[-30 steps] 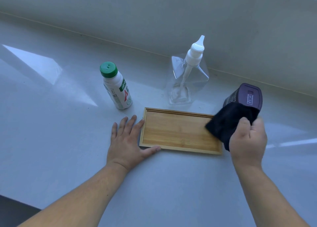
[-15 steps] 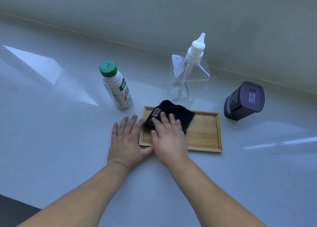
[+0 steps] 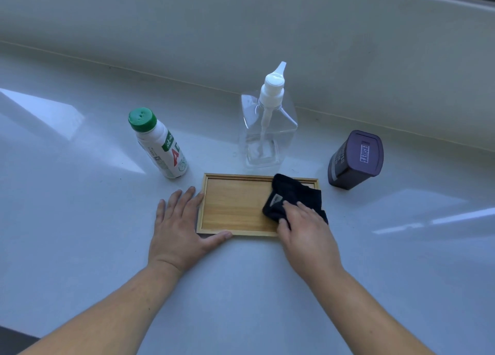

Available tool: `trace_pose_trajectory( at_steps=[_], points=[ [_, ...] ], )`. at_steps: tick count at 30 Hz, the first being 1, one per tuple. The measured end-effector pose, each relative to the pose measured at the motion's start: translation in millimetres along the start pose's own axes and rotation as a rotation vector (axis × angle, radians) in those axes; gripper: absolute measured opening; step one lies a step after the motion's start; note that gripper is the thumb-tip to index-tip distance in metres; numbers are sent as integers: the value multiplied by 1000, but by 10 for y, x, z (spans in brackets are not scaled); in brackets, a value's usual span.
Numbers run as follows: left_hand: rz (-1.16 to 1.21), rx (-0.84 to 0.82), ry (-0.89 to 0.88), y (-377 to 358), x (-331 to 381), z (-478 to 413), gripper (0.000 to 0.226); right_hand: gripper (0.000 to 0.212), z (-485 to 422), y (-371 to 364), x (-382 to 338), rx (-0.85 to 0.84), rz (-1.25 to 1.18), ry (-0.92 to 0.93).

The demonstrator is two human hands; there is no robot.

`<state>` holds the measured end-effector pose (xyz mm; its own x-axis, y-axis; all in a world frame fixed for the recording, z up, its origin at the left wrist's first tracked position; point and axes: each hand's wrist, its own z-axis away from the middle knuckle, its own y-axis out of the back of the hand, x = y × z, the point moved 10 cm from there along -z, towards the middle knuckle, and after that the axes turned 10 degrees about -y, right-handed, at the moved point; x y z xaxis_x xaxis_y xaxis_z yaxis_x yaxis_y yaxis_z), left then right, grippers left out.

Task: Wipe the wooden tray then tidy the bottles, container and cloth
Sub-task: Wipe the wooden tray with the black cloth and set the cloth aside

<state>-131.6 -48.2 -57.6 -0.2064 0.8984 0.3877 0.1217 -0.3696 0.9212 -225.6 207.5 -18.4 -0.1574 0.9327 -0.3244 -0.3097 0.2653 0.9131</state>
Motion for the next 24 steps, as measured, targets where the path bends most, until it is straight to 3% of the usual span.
trace_pose_trajectory(
  at_steps=[5, 12, 14, 16, 18, 21, 24],
  points=[
    [-13, -10, 0, 1, 18, 5, 120, 39, 595, -100, -142, 58, 101, 243],
    [-52, -13, -15, -20, 6, -1, 120, 38, 1062, -366, -500, 29, 80, 396],
    [-43, -7, -15, -16, 16, 6, 121, 30, 961, -296, -456, 26, -83, 240],
    [-29, -4, -11, -3, 21, 14, 122, 18, 703, -139, -248, 2, -422, -85],
    [-26, -18, -8, -3, 23, 10, 123, 21, 458, 19, -49, 45, -722, -319],
    [-23, -38, -14, -8, 29, 9, 122, 29, 246, 545, 47, 296, -739, -350],
    [-15, -33, -22, -13, 21, 13, 120, 20, 157, 837, -77, 451, -521, -214]
  ],
)
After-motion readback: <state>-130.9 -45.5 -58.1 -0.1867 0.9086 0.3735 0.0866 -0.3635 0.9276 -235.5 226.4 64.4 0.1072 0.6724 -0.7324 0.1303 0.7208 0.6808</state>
